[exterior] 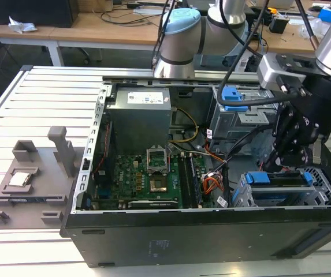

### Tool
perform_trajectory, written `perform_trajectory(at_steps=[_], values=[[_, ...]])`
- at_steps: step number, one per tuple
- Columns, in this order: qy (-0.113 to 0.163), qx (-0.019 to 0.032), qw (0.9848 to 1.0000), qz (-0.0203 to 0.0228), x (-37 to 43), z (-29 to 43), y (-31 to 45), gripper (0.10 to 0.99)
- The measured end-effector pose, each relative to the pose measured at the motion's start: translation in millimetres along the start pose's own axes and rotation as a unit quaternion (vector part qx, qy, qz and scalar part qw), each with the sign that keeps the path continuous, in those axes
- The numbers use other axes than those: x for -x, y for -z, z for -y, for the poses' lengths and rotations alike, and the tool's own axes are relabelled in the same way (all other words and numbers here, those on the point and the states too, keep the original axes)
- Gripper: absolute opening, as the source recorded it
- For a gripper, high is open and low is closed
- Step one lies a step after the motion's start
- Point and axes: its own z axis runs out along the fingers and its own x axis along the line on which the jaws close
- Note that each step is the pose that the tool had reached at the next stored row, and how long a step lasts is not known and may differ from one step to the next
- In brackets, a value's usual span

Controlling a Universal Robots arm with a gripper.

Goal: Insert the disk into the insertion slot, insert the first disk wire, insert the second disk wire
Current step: 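Insert the second disk wire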

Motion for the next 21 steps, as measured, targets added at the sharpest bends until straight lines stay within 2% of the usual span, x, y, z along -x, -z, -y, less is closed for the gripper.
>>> perform_trajectory(at_steps=[4, 8, 13, 21], values=[[0.027, -0.0005, 0.9996, -0.0016, 1.1, 8.0, -0.9, 0.145], [0.032, 0.0007, 0.9995, -0.0009, 1.9, 18.9, -2.4, 0.145], [0.032, 0.0009, 0.9995, 0.0, 2.2, 21.1, -6.6, 0.145], [0.032, 0.0009, 0.9995, 0.0002, -0.2, 22.3, -8.7, 0.145]])
